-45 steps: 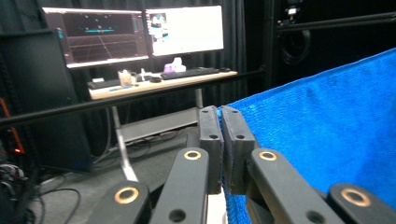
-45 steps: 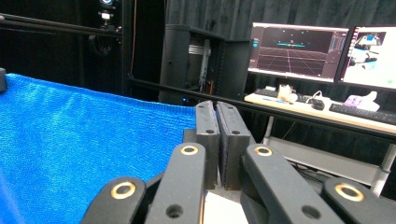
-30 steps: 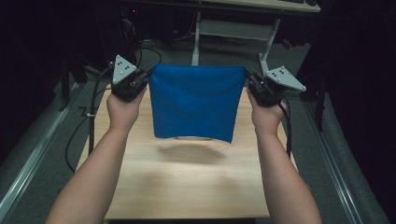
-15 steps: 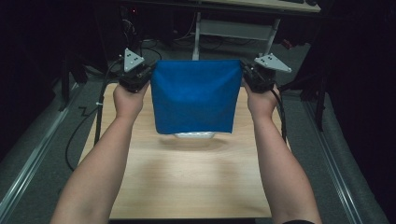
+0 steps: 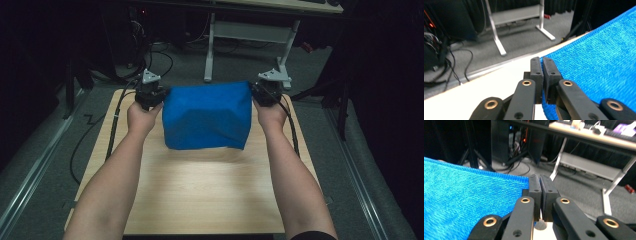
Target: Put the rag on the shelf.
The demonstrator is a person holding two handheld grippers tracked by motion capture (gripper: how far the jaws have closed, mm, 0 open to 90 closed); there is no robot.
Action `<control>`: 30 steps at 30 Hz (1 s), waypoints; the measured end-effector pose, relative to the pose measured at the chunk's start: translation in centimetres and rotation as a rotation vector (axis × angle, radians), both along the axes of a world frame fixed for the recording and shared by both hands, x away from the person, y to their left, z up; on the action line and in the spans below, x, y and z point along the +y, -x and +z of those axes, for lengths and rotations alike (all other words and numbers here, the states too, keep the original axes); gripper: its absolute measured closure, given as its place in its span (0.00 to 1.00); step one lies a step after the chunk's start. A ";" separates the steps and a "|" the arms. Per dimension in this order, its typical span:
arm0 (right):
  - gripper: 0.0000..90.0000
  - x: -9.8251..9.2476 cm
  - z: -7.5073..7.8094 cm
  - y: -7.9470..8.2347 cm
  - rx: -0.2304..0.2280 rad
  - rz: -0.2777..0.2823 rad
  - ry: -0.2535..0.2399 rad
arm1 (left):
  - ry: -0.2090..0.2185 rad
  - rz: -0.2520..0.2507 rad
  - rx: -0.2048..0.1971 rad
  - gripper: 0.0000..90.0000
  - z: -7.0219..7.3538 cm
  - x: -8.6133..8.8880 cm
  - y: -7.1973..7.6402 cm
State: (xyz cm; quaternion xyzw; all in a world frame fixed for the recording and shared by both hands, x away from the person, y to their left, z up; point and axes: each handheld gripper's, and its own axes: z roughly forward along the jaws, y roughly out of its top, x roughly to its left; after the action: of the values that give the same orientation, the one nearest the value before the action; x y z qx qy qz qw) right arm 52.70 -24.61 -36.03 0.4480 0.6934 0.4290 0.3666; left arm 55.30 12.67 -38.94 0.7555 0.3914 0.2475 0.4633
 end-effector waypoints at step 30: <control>0.99 -0.3 -9.3 1.0 0.190 0.042 -0.034 | 0.047 -0.093 0.201 0.97 -8.1 -0.3 1.1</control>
State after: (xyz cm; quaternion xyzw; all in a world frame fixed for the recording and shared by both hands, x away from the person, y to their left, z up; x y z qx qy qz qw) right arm 51.69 -24.91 -45.36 0.4784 0.7268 0.4039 0.2825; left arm 54.16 12.39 -47.00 0.7829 0.4059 0.1395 0.4504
